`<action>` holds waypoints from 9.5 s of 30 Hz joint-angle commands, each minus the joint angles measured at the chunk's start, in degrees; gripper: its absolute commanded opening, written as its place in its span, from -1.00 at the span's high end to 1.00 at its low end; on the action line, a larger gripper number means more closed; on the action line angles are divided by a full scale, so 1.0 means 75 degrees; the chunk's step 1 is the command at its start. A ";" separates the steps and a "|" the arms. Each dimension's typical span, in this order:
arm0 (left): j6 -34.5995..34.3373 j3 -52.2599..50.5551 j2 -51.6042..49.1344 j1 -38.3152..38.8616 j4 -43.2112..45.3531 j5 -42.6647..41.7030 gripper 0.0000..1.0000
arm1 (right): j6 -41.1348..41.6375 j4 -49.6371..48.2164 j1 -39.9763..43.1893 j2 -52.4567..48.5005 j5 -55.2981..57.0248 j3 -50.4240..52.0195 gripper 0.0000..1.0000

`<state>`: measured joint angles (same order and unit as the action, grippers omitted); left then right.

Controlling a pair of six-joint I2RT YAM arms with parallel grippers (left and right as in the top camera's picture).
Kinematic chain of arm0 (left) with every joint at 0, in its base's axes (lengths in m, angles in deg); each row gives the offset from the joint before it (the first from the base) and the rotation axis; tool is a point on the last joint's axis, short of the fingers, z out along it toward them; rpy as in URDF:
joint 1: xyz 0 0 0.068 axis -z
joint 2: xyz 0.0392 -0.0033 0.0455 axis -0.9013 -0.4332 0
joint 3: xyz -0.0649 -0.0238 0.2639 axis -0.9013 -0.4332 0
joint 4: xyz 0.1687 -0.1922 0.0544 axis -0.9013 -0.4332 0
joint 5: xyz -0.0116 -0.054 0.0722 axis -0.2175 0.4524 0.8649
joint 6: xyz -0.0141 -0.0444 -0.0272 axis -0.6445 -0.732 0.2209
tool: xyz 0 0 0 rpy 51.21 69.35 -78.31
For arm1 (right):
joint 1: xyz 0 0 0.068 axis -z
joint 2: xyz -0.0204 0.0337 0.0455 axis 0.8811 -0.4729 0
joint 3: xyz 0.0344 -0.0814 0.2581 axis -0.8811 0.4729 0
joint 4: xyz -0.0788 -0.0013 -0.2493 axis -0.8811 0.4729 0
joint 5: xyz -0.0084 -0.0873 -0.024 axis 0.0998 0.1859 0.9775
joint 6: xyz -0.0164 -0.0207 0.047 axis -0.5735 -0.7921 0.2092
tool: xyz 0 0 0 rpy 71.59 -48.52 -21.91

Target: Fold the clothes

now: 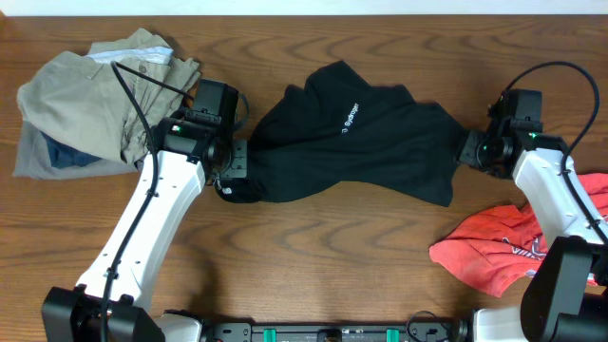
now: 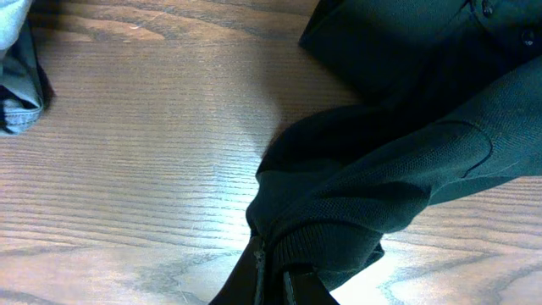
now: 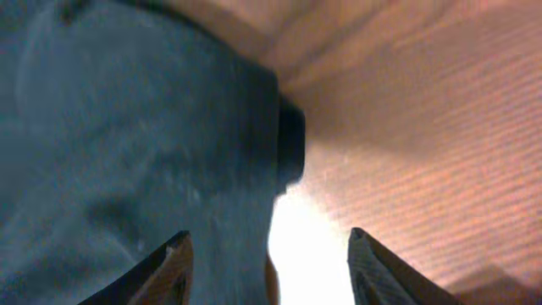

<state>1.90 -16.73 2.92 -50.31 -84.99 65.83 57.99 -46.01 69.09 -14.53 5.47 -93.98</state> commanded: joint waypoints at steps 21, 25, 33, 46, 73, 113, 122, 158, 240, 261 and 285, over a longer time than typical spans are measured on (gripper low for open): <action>-0.0125 -0.0032 -0.0050 -0.0023 -0.0017 0.0230 0.88 | 0.0781 -0.0376 -0.0029 -0.1285 -0.0717 0.0041 0.47; -0.0125 -0.0032 -0.0050 -0.0026 -0.0017 0.0233 0.88 | 0.0784 -0.0373 -0.0035 -0.1285 -0.0822 0.0041 0.70; -0.0026 -0.0029 -0.0050 -0.0026 0.0006 0.0262 0.88 | 0.0551 -0.0437 -0.0017 -0.1259 -0.0901 0.0009 0.98; 0.0484 0.1693 0.0405 -0.0163 0.0230 0.1154 0.87 | -0.0772 0.2396 0.0245 0.0026 -0.1125 -0.3873 0.98; 0.0597 0.3689 0.1862 -0.0889 0.0720 -0.0321 0.87 | -0.1046 0.5103 0.1067 0.0420 -0.1189 -0.8078 0.98; 0.0609 0.3372 -0.2433 -0.0624 0.0973 -0.0373 0.88 | -0.1513 0.5764 -0.0458 -0.3940 -0.1335 -0.7571 -0.24; 0.0606 0.3372 -0.2433 -0.0624 0.0979 -0.0373 0.88 | -0.1475 0.4622 -0.1035 -0.3940 -0.1343 -0.5319 -0.09; 0.0600 0.3372 -0.2433 -0.0624 0.0717 -0.0376 0.88 | 0.0326 -0.1454 -0.1128 -0.3926 -0.1716 -0.3491 -0.01; 0.0597 0.3372 -0.2433 -0.0624 0.0495 -0.0379 0.88 | 0.0775 0.0236 -0.1387 -0.3969 -0.0574 -0.3754 0.30; 0.0597 0.3372 -0.2433 -0.0624 0.0490 -0.0379 0.88 | 0.0554 -0.0688 -0.1769 -0.3969 -0.0551 -0.3203 0.97; 0.0737 0.3605 0.0213 -0.0632 0.0525 -0.0385 0.88 | -0.0755 0.2602 -0.0277 0.0458 -0.0443 -0.5170 0.98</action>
<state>6.73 8.36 -1.80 -54.92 -81.33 62.53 55.54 -27.63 65.48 -14.11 1.14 -131.83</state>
